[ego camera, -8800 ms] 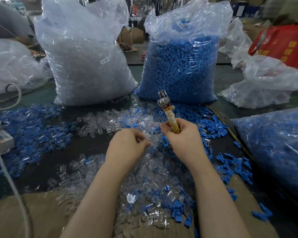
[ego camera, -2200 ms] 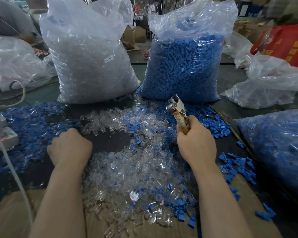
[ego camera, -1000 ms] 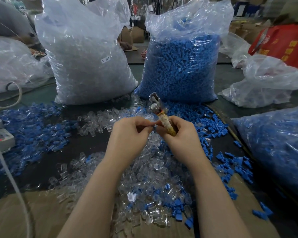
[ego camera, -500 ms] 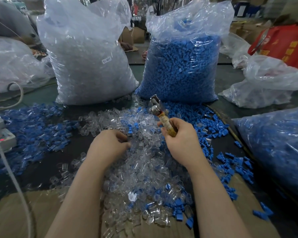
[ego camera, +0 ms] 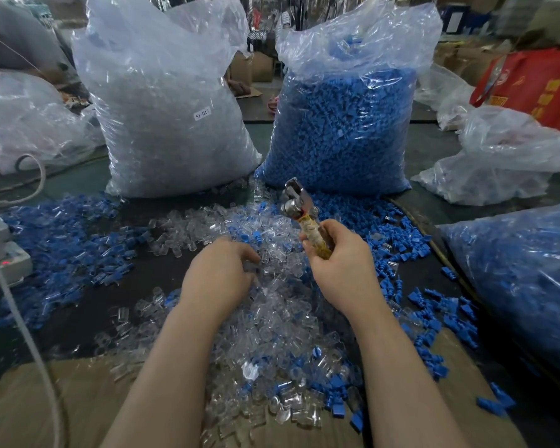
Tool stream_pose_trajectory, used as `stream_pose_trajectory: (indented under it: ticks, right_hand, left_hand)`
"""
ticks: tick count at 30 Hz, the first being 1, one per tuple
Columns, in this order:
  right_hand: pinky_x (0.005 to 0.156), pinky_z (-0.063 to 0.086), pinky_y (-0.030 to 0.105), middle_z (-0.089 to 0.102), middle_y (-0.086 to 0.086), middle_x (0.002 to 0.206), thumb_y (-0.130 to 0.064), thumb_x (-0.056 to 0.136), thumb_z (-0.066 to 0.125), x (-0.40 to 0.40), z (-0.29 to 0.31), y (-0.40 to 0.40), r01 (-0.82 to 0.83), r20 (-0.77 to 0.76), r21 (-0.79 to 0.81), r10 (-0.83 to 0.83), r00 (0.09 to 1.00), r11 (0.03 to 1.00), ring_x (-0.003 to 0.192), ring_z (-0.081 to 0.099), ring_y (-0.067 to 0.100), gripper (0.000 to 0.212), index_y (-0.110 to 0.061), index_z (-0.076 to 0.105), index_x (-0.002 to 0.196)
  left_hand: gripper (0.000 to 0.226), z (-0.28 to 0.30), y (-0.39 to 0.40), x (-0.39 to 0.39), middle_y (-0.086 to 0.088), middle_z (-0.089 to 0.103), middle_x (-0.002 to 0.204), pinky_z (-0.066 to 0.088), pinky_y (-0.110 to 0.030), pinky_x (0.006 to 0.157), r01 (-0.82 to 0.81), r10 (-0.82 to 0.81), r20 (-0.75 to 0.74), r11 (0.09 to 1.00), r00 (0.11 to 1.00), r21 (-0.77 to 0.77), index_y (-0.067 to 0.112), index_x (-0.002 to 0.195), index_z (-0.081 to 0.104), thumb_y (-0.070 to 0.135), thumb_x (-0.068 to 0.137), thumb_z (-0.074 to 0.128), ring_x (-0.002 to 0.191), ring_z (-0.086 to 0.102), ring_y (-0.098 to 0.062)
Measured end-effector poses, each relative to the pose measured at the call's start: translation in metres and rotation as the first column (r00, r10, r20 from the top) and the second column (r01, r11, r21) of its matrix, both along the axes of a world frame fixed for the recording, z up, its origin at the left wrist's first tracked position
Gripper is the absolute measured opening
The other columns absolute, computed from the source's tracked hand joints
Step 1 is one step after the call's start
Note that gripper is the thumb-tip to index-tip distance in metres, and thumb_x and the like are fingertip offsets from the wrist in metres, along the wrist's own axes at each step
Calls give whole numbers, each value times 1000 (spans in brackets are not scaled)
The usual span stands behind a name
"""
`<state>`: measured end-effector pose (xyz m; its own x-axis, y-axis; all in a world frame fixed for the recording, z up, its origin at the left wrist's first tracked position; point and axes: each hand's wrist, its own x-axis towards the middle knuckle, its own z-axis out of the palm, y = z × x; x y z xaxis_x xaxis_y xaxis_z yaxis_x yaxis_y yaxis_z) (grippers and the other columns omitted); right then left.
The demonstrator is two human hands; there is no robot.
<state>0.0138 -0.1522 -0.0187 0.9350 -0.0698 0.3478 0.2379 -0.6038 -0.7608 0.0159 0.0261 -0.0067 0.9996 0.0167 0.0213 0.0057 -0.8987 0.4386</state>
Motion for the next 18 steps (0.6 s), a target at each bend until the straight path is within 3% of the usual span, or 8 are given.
stream_pose_trajectory:
  ticks: [4, 7, 12, 15, 18]
  right_hand:
    - [73, 49, 38, 49, -5, 93, -21, 89, 68, 1, 0, 0, 31, 37, -4, -31, 999, 1000, 78, 53, 13, 8, -16, 64, 93]
    - [72, 51, 41, 58, -3, 89, -23, 89, 68, 1, 0, -2, 40, 19, 36, -41, 999, 999, 78, 56, 16, 7, -20, 65, 94]
    - [63, 51, 39, 63, -5, 72, -23, 90, 67, 1, 0, -3, 30, 5, 187, -31, 1000, 982, 64, 56, 10, 7, -22, 62, 85]
    - [57, 44, 30, 59, -13, 67, -24, 91, 66, 1, 1, -3, 0, 24, 256, -6, 1000, 967, 56, 47, 4, 8, -21, 62, 86]
    - [54, 40, 23, 54, -11, 63, -24, 93, 66, 0, 3, -2, -25, 40, 305, 13, 999, 952, 55, 43, 3, 10, -17, 62, 87]
  left_hand:
    - [17, -3, -1, 0, 19, 61, 79, 53, -26, 72, 22, -21, 3, 999, 1000, -27, 33, 90, 73, 16, 89, 69, 74, 59, 0]
    - [9, -2, -2, -1, 14, 68, 76, 55, -28, 71, -16, 26, 44, 974, 999, -224, 31, 84, 68, 23, 87, 72, 69, 63, -1]
    - [10, 13, -11, -4, 3, 72, 73, 58, -34, 68, -43, 86, 26, 708, 996, -704, 22, 82, 70, 25, 80, 79, 70, 69, -18]
    - [15, 17, -17, -4, 4, 66, 65, 52, -34, 65, -48, 63, -14, 572, 998, -819, 15, 80, 67, 19, 78, 81, 59, 59, -9]
    - [21, 19, -21, -6, 4, 68, 68, 51, -32, 66, -24, 4, -26, 492, 1000, -871, 16, 97, 65, 10, 81, 78, 60, 59, -6]
